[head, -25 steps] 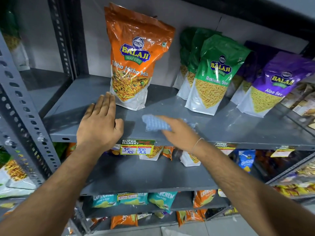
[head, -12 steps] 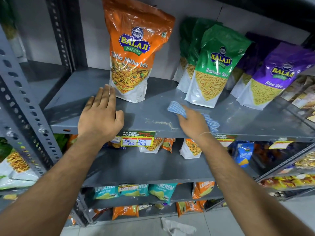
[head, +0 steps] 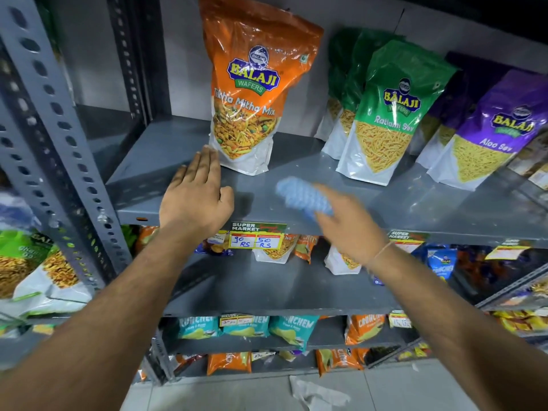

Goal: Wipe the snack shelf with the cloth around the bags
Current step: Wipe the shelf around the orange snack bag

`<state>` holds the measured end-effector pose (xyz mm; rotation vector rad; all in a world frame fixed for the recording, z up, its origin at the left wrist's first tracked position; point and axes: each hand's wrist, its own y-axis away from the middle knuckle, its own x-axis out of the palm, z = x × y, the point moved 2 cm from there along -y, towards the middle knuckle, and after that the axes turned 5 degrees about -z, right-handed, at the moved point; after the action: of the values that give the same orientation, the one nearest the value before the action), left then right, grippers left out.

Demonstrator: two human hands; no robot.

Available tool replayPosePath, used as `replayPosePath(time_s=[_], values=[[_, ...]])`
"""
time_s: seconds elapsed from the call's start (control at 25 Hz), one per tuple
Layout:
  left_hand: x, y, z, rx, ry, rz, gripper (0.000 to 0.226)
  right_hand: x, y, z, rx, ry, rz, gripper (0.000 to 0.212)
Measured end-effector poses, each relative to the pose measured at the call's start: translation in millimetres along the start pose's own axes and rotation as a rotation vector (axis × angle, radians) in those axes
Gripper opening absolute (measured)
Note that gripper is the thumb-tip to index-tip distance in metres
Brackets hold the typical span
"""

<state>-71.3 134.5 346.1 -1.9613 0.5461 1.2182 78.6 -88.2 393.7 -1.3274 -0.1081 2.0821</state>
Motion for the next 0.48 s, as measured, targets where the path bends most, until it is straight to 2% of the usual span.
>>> replayPosePath(time_s=[0.08, 0.12, 0.24, 0.32, 0.48], values=[[1, 0, 0, -0.007, 0.0, 0.004, 0.081, -16, -32, -22, 0.103, 0.038, -0.182, 0.042], [1, 0, 0, -0.01, -0.002, 0.004, 0.08, -14, -46, -28, 0.132, 0.043, -0.186, 0.04], [1, 1, 0, -0.006, 0.012, 0.004, 0.081, 34, -55, -29, 0.178, 0.1, 0.031, 0.045], [2, 0, 1, -0.023, 0.032, -0.001, 0.081, 54, -37, -8, 0.081, 0.138, 0.087, 0.055], [2, -3, 3, -0.048, 0.087, 0.021, 0.08, 42, 27, 23, -0.087, 0.061, 0.188, 0.068]])
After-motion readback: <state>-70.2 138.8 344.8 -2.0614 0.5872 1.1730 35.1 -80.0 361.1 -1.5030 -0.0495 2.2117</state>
